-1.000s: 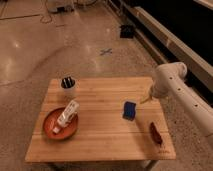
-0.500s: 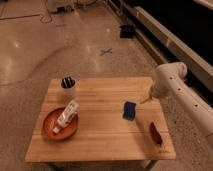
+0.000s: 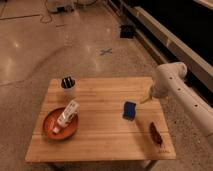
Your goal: Move the arm in a circular motion
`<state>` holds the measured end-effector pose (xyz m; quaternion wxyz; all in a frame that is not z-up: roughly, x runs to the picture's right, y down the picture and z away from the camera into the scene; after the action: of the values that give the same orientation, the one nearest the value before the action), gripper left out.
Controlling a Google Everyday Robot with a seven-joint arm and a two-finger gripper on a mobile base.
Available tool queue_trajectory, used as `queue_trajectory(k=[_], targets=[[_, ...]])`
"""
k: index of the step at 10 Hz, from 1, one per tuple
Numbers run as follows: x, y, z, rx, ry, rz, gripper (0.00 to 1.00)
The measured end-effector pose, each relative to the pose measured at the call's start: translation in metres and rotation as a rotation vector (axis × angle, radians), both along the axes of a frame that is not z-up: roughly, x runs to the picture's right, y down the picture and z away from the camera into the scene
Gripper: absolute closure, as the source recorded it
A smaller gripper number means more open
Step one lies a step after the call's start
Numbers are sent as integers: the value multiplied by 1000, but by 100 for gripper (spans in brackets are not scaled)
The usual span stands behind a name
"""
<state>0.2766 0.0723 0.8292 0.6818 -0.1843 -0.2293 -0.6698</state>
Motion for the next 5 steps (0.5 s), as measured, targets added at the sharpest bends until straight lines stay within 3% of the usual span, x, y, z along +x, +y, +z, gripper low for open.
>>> queue_trajectory(k=[2,3,4,5], targets=[[-6,5,-5,0,-1,-2,34],[-11,11,-8,-2,-1,-3,46],[-12,9,-8,1,4,-3,60],[-22,3,-8,2,0,-6,65]])
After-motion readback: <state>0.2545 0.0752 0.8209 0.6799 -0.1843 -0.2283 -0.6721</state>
